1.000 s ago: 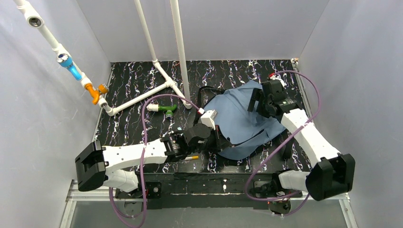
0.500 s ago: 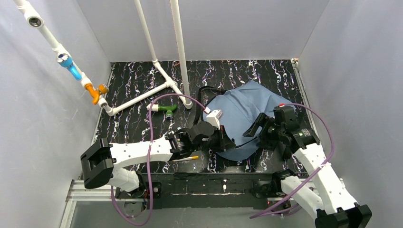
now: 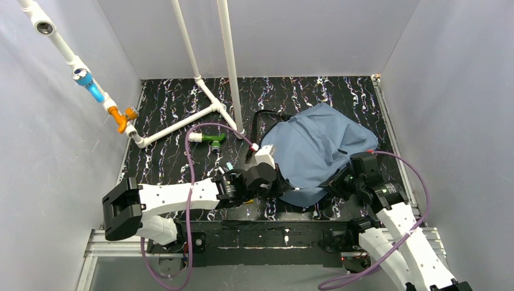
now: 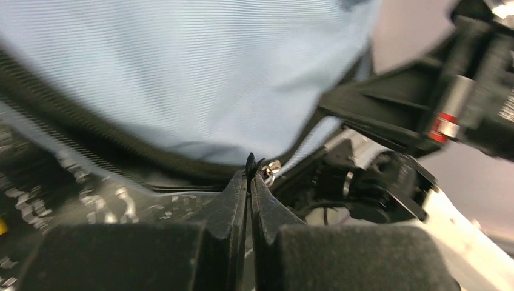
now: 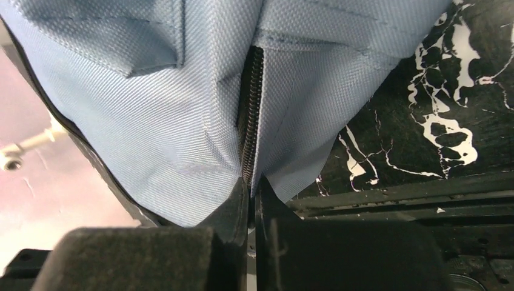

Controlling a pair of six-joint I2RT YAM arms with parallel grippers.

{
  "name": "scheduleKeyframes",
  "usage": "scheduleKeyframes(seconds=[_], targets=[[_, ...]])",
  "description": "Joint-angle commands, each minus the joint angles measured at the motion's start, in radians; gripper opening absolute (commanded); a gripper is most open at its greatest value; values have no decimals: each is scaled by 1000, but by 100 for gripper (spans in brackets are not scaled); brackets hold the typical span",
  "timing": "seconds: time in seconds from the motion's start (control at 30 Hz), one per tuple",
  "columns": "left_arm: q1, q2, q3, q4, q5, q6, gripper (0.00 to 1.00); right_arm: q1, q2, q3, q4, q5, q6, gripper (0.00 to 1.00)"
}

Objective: Pack the student bag
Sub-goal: Zip the student bag at the center of the board.

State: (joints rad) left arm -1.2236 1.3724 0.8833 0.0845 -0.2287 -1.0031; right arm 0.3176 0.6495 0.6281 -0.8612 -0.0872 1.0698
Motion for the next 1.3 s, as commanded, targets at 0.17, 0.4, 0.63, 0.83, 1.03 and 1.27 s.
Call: scheduleKeyframes(seconds=[0.17, 0.4, 0.63, 0.83, 1.03, 1.27], targets=[[330, -305, -121, -375, -284, -1, 0, -4, -14, 42, -160, 414, 6, 1], [374, -212, -50, -117, -37, 284, 0, -4, 20, 128, -174, 534, -206, 1], [274, -156, -9, -30, 136, 188, 0, -4, 52, 392, -105, 77, -562, 87], [240, -175, 0, -42, 139, 181, 0, 44, 204, 526, -90, -280, -874, 90], [242, -193, -29, -39, 160, 146, 0, 366, 335, 485, 101, -99, -914, 82], [241, -221, -55, -46, 151, 137, 0, 846, 398, 351, 276, 553, -1044, 74]])
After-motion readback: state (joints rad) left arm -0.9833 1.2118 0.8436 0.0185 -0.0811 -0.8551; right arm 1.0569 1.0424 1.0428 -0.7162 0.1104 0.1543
